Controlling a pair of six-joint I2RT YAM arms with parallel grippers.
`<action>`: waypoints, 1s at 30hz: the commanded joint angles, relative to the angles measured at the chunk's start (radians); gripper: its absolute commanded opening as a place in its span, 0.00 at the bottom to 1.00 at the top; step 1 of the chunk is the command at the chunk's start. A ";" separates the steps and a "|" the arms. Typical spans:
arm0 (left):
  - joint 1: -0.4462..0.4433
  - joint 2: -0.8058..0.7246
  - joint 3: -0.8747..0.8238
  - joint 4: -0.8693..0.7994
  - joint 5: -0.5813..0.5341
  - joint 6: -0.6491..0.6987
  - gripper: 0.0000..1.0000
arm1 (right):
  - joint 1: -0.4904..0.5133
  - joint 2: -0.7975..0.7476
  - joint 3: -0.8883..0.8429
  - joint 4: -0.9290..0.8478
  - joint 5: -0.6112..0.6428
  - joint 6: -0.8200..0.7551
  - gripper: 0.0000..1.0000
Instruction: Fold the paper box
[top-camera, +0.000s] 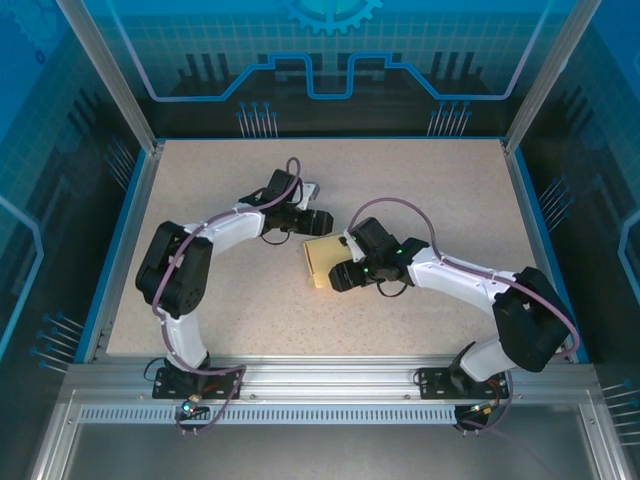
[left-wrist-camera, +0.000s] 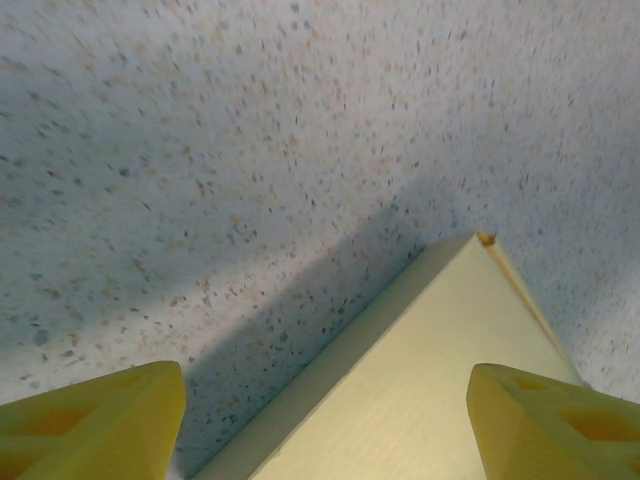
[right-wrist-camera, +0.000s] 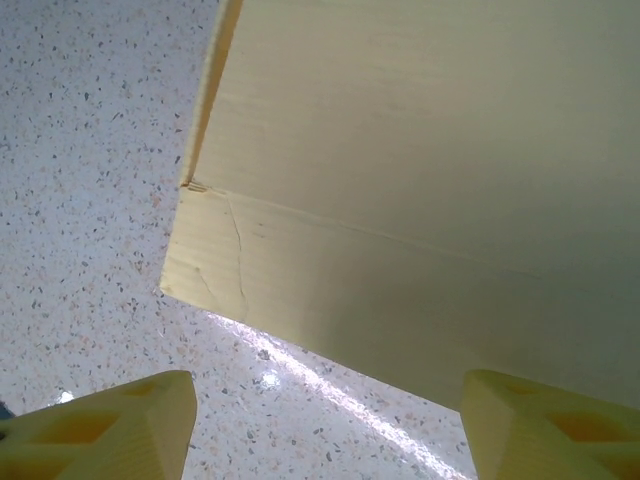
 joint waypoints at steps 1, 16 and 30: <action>0.002 0.041 0.047 -0.086 0.099 0.058 0.74 | -0.023 0.032 0.030 -0.022 -0.084 0.010 0.70; -0.012 -0.080 -0.176 0.022 0.260 -0.039 0.65 | -0.174 0.199 0.165 -0.002 -0.141 -0.097 0.68; -0.015 -0.119 -0.229 0.074 0.137 -0.100 0.67 | -0.250 0.011 -0.024 -0.013 -0.164 -0.044 0.69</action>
